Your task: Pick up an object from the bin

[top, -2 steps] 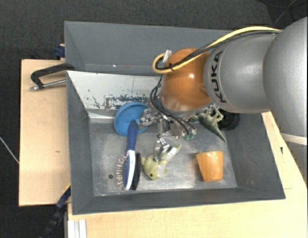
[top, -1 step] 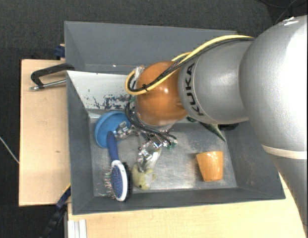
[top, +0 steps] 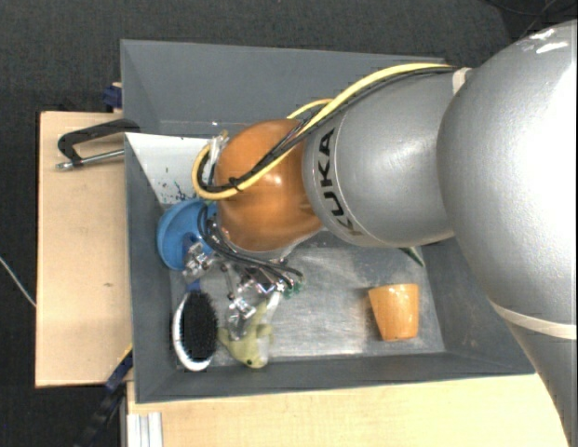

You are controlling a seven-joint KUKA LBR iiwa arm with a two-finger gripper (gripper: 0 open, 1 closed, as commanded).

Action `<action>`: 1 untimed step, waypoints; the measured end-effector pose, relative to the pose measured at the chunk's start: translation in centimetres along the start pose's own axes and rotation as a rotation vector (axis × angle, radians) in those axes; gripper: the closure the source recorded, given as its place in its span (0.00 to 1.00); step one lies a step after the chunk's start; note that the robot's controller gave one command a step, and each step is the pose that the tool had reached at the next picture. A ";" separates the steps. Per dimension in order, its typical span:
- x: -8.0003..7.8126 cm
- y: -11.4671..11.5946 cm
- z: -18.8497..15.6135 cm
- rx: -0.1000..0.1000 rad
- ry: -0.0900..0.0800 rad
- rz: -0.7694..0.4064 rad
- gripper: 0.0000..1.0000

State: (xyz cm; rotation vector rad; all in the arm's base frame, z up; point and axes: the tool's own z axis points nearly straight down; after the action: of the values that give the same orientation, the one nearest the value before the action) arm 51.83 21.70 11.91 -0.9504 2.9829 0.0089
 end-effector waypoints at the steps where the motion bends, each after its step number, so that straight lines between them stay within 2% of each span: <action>1: 0.2 1.8 2.6 0.016 -0.011 0.095 0.00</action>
Offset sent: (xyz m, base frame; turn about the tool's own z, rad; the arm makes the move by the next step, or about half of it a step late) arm -0.0221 0.0158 -0.0345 0.0898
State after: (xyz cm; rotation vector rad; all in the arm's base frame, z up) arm 50.64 23.05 9.36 -0.8035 3.0099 -0.0087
